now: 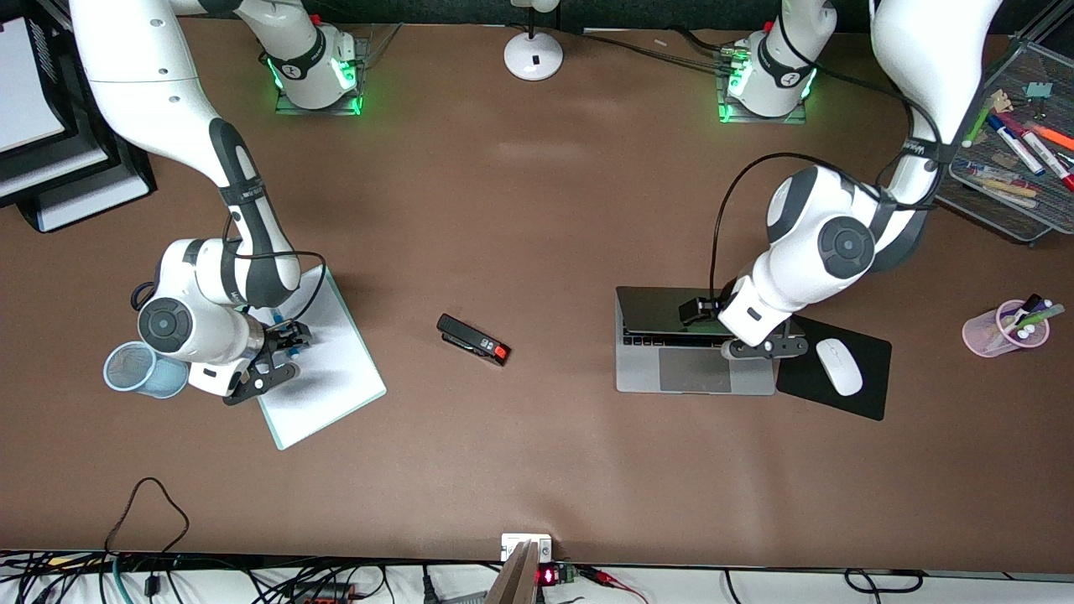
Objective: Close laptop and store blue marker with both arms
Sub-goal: 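Push the laptop lid down shut with the left gripper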
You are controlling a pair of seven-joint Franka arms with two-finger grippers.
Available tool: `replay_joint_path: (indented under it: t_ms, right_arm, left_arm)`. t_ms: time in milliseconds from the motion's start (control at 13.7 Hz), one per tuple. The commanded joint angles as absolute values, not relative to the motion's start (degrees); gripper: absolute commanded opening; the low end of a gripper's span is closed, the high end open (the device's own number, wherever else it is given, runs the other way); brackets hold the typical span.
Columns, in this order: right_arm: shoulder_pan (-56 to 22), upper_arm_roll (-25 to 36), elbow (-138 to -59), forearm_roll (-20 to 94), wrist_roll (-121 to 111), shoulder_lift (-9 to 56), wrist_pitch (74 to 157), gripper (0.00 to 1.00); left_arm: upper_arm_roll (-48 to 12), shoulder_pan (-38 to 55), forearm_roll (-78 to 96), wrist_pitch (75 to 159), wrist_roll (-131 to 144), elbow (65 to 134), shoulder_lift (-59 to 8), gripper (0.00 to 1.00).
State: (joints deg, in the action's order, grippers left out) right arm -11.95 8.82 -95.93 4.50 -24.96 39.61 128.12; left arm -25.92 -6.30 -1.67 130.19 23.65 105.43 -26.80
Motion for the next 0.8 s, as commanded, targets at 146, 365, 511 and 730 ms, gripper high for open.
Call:
replay_joint_path:
  t_ms: [146,365,511,730]
  right_arm:
    - [-11.8,8.8,-96.2,5.7,-26.5,39.9,129.4,0.54]
    - [-11.8,8.8,-96.2,5.7,-26.5,40.2,129.5,0.53]
    - [-11.8,8.8,-96.0,5.7,-26.5,40.5,129.6,0.53]
    - [-11.7,8.8,-96.0,6.6,-26.5,40.5,129.4,0.41]
  left_arm:
    - [-25.8,-5.5,-7.0,131.2,24.1,100.6,-32.0,1.0]
    - [-25.8,-5.5,-10.5,133.6,24.2,100.4,-34.2,1.0]
    - [-25.7,-5.5,-11.2,136.5,24.2,100.4,-36.0,1.0]
    - [-25.7,-5.5,-11.4,136.8,24.2,100.4,-37.3,1.0]
